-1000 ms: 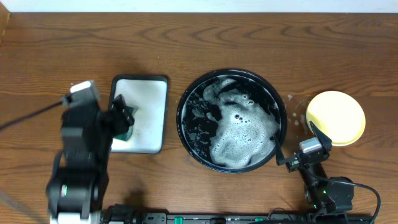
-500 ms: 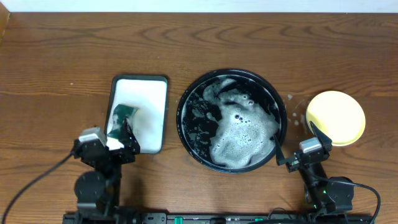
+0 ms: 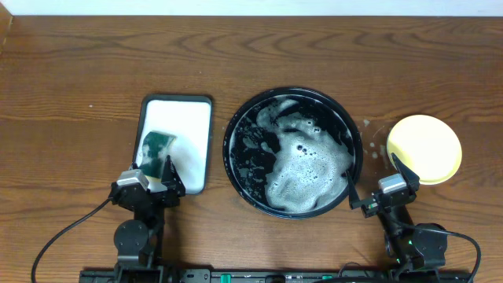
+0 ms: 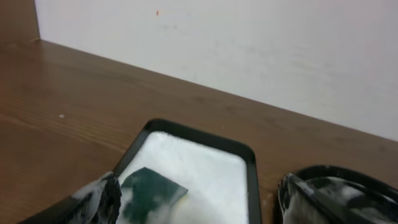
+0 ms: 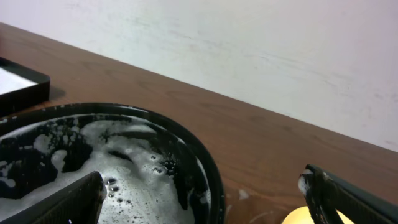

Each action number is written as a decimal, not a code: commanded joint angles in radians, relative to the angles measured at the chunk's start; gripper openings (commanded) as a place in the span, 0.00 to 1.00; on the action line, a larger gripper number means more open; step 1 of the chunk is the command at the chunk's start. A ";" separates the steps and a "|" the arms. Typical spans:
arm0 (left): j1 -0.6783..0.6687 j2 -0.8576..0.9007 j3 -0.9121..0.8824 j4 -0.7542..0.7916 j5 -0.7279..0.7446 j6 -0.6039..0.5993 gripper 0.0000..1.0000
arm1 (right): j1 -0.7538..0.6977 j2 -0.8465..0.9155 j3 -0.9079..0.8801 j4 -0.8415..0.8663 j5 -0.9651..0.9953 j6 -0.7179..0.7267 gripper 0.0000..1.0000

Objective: Clean dirty plates on tray and stack at the side

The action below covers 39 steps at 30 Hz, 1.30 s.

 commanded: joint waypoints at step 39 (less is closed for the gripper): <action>0.003 -0.006 -0.019 -0.048 0.012 0.010 0.82 | 0.009 -0.006 -0.005 0.001 0.009 -0.006 0.99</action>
